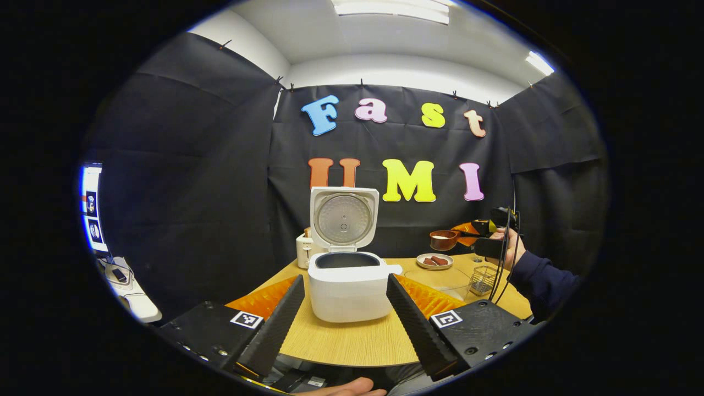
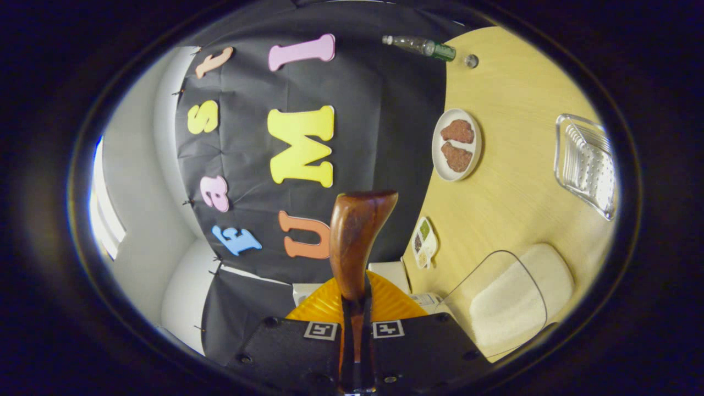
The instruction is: Close the left gripper, press the button to open the rice cooker; take a wooden spoon from the chopstick holder with the right hand, scoop a spoonful of rice and pour it into the rice cooker, then put the wooden spoon back into the chopstick holder.
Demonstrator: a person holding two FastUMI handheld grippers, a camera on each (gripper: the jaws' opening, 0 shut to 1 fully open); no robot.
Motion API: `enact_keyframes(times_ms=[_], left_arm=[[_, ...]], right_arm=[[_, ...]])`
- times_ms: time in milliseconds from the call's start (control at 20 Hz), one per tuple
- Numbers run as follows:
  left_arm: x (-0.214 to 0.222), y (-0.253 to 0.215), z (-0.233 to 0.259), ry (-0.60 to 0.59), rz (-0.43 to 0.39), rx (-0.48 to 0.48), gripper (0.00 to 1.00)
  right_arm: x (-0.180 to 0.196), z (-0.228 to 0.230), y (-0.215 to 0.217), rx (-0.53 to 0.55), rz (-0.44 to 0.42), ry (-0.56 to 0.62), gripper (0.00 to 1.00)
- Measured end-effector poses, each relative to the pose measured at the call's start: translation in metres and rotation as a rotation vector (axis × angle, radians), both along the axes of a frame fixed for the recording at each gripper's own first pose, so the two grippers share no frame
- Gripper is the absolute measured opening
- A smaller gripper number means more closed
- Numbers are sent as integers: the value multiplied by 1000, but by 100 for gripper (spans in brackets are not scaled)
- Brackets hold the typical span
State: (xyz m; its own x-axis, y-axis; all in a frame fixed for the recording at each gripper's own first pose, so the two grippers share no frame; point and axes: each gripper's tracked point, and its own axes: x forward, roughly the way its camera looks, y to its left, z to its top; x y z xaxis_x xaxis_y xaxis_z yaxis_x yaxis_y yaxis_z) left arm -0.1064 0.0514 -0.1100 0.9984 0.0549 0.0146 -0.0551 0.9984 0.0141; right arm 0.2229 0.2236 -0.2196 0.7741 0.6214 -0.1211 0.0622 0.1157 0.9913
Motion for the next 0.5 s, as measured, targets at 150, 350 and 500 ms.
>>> enact_keyframes(times_ms=[150, 350, 500], left_arm=[[11, 5, 4, 7, 5, 5, 95], [31, 9, 13, 7, 5, -52, 95], [41, 14, 14, 13, 9, -60, 94]], right_arm=[[16, 7, 29, -91, 42, -23, 10], [31, 22, 82, -178, 135, -67, 10], [40, 44, 122, -292, 192, -178, 10]])
